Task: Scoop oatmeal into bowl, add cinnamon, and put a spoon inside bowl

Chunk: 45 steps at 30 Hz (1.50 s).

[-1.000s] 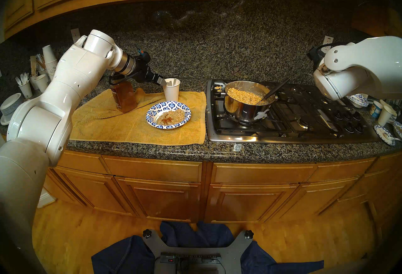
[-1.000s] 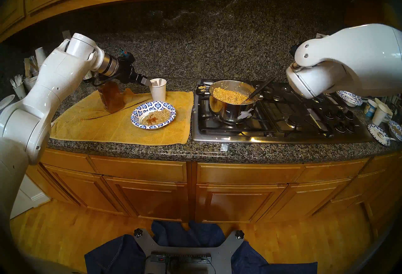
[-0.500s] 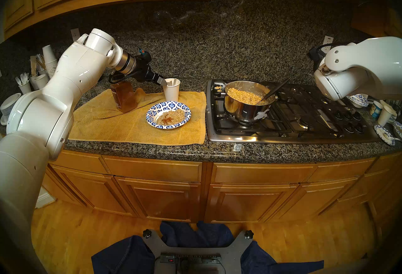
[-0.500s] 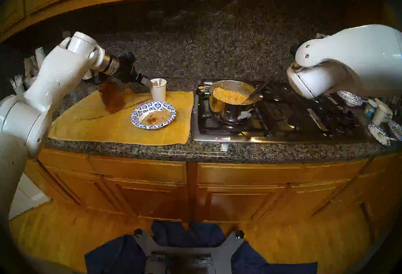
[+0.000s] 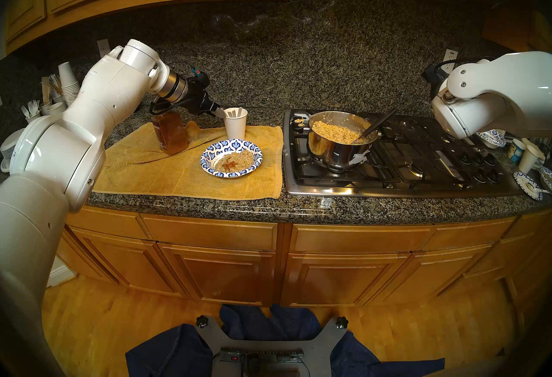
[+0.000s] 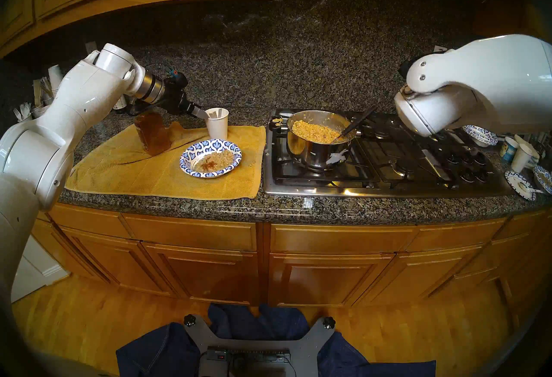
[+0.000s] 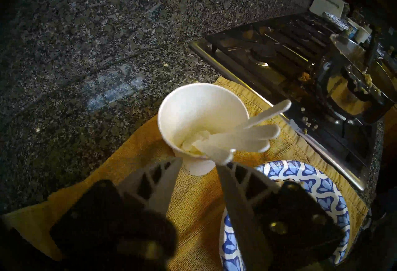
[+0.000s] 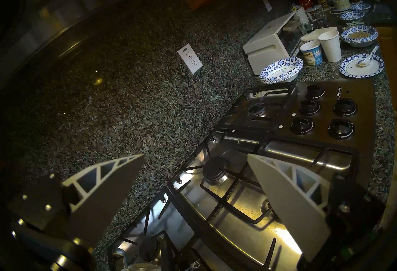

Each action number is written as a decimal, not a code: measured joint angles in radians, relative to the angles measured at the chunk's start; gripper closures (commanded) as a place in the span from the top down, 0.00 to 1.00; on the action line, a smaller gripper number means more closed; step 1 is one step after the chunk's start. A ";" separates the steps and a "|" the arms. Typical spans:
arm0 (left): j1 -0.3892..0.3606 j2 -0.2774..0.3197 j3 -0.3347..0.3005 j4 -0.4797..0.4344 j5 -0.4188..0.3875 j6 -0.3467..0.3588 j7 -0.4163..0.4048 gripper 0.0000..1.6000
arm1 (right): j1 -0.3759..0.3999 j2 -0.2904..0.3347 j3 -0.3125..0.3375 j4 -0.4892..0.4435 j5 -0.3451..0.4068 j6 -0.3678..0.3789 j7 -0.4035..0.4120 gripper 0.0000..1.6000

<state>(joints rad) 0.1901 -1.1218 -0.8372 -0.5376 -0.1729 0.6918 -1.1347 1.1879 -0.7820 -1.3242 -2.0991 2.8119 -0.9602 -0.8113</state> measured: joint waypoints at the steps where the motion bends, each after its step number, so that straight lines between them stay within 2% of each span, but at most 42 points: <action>1: -0.004 -0.002 0.004 0.008 0.001 -0.005 -0.006 0.69 | 0.000 0.000 0.000 0.000 -0.001 0.000 0.000 1.00; 4: -0.017 -0.008 0.015 0.031 0.003 -0.019 -0.020 0.76 | 0.001 0.002 0.000 -0.001 -0.003 0.000 0.000 1.00; 6: -0.024 -0.011 0.021 0.043 0.005 -0.027 -0.027 0.77 | 0.001 0.003 0.000 -0.001 -0.004 0.000 0.000 1.00; 26: -0.083 -0.038 0.064 0.146 0.018 -0.095 -0.097 0.76 | 0.002 0.012 0.000 -0.004 -0.019 0.000 0.000 1.00; 38: -0.112 -0.060 0.076 0.200 0.027 -0.127 -0.128 0.68 | 0.003 0.018 0.000 -0.006 -0.028 0.000 -0.001 1.00; 45: -0.126 -0.074 0.082 0.228 0.033 -0.142 -0.143 0.69 | 0.003 0.022 0.000 -0.007 -0.034 0.000 -0.002 1.00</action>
<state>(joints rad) 0.0637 -1.1954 -0.7555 -0.3100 -0.1398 0.5495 -1.2780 1.1908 -0.7604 -1.3246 -2.1058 2.7779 -0.9602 -0.8131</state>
